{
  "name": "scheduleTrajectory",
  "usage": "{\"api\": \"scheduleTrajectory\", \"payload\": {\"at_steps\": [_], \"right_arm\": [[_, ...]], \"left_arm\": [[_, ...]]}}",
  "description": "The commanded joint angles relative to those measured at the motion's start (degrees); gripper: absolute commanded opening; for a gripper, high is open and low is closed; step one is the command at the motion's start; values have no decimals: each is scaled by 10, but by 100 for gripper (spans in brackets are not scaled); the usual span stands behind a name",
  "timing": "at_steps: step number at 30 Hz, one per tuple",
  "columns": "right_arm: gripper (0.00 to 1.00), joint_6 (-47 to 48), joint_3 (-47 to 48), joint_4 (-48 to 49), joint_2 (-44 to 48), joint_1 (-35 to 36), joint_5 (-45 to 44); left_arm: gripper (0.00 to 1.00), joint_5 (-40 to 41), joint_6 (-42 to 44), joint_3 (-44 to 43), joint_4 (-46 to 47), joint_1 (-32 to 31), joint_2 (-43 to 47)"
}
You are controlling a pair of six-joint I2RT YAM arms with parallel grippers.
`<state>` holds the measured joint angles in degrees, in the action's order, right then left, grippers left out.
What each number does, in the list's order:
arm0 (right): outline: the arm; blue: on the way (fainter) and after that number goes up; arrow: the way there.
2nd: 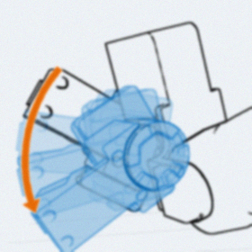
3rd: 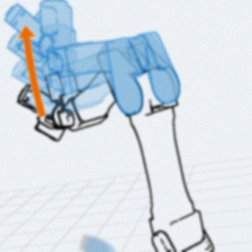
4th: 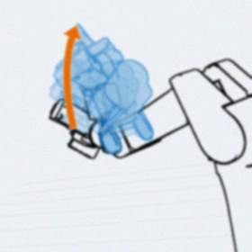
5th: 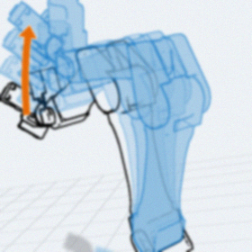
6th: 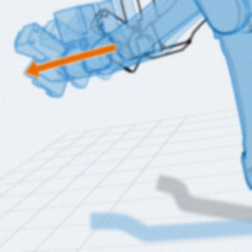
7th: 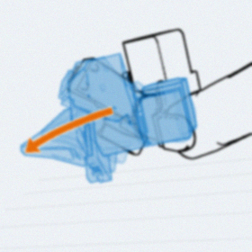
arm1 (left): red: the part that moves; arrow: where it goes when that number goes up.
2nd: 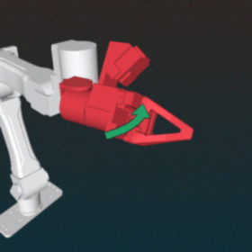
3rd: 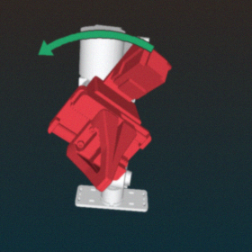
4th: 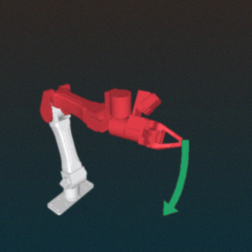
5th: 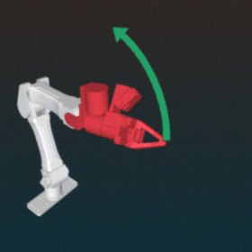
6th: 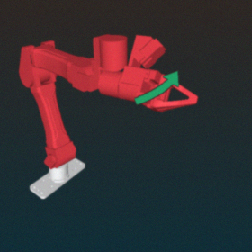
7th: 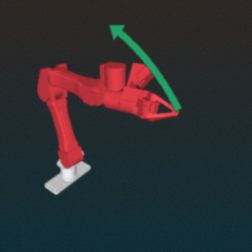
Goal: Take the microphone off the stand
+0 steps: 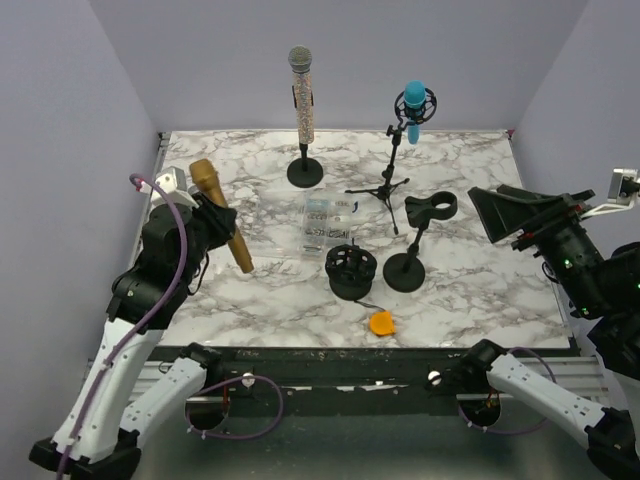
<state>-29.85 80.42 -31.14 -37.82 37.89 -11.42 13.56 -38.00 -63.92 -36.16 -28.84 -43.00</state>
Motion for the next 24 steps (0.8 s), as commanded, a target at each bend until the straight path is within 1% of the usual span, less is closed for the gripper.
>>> {"api": "scheduleTrajectory", "payload": {"at_steps": [1, 2, 4, 5, 7, 8, 10, 13, 16, 18, 21, 24], "right_arm": [[100, 16, -7, -17, 2, 2, -55], [100, 16, -4, -21, 0, 1, -56], [100, 16, -1, -28, 0, 2, -55], [100, 15, 0, -30, 1, 1, -53], [100, 13, 0, -34, 2, 2, -51], [100, 11, 1, -37, 3, 2, -49], [100, 11, 2, -43, 5, 1, -49], [100, 8, 2, -51, 9, 2, -53], [100, 5, 1, -51, 14, 2, -54], [100, 4, 3, -54, 16, 2, -56], [100, 5, 9, -62, 13, 2, -58], [100, 5, 16, -68, 11, 2, -60]], "left_arm": [[0, 20, -11, 75, -48, 161, -33], [0, 5, -17, 90, -38, 208, -44], [0, -33, -34, 121, -5, 280, -81], [0, -41, -38, 130, 12, 320, -111], [0, -48, -46, 128, 30, 361, -174], [0, -47, -41, 113, 32, 372, -205], [0, -19, -22, 78, 36, 375, -279], [0, -88, -30, 37, 46, 410, -378], [0, -88, -33, -36, 19, 413, -475], [0, -103, -40, -67, 17, 415, -512], [0, -104, -48, -97, 22, 414, -547], [0, -105, -46, -132, -3, 414, -587]]}}
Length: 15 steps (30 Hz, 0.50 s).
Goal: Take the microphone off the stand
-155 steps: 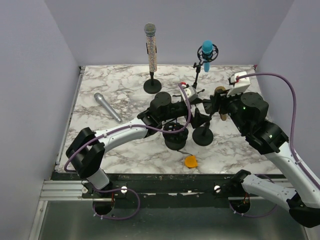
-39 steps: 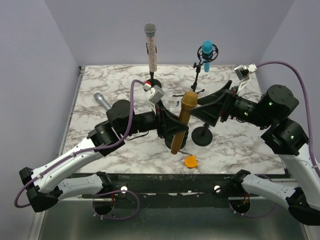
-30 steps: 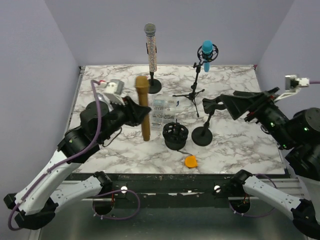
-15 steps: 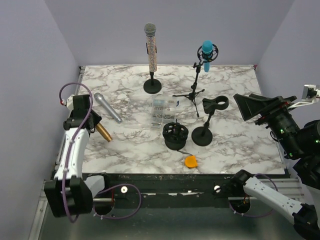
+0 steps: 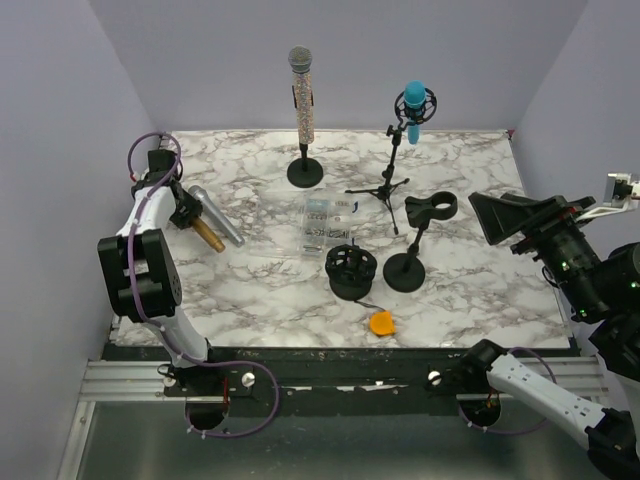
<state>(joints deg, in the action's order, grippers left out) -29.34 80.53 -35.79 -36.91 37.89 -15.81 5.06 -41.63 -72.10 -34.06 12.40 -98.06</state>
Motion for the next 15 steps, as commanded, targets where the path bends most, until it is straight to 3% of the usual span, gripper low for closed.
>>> {"api": "scheduleTrajectory", "payload": {"at_steps": [1, 5, 12, 15], "right_arm": [[100, -1, 16, -23, 1, 1, -18], [100, -4, 14, -20, -1, 2, -22], [100, -15, -3, -7, -13, 2, -7], [100, -16, -3, -9, -14, 1, -4]], "left_arm": [[0, -18, -8, -51, -27, 2, -42], [14, -15, -22, -11, -2, 2, -34], [20, -43, -37, -6, 4, 0, -49], [28, -32, -36, -14, -4, 0, -54]]}}
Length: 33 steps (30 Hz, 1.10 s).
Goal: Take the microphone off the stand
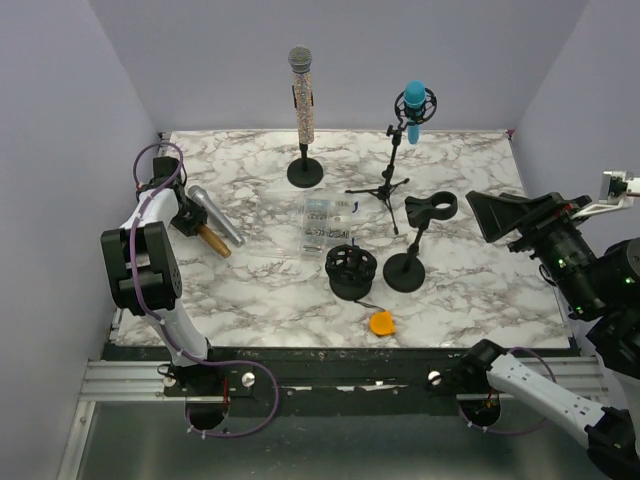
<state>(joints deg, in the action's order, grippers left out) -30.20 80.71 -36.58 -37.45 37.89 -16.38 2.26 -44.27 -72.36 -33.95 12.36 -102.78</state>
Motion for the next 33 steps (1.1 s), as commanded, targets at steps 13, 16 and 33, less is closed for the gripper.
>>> {"api": "scheduleTrajectory", "payload": {"at_steps": [13, 16, 33], "right_arm": [[100, 8, 4, -8, -18, 1, -5], [100, 25, 19, -25, -34, 2, 1], [92, 136, 65, -180, -145, 2, 54]], "left_arm": [[56, -1, -10, -16, -9, 0, -9], [57, -11, -10, -16, -9, 1, -10], [68, -55, -10, 30, 8, 0, 153]]}}
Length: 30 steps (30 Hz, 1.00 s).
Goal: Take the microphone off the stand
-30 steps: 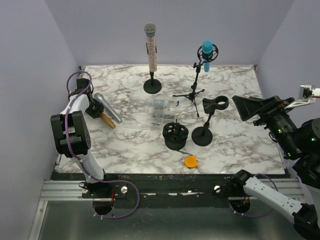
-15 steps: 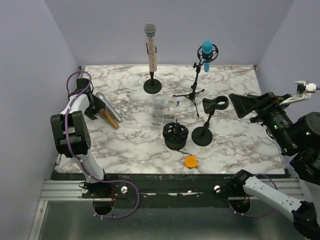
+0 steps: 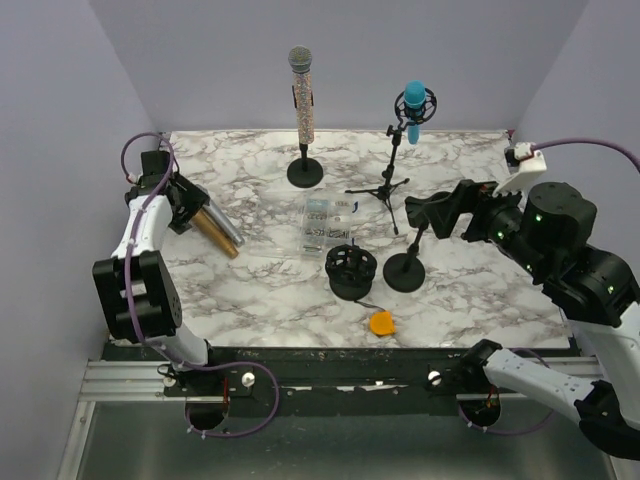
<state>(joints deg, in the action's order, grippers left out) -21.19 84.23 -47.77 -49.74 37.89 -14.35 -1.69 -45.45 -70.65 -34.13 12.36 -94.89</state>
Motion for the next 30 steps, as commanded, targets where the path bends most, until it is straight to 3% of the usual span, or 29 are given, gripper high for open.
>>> {"api": "scheduleTrajectory", "payload": {"at_steps": [1, 9, 16, 19, 23, 30], "right_arm": [[91, 50, 34, -76, -31, 2, 37], [63, 67, 88, -91, -106, 2, 61], [42, 39, 100, -127, -163, 2, 16], [40, 30, 92, -126, -160, 2, 22], [41, 24, 104, -136, -157, 2, 6], [42, 14, 105, -137, -171, 2, -43]], "left_arm": [[69, -16, 4, 15, 12, -2, 89], [70, -15, 53, 1, 30, -52, 163], [70, -34, 106, -21, 35, -122, 198], [72, -104, 125, -7, 69, -144, 225], [84, -182, 130, 41, 149, -153, 284], [90, -196, 154, 42, 163, -193, 317]]}}
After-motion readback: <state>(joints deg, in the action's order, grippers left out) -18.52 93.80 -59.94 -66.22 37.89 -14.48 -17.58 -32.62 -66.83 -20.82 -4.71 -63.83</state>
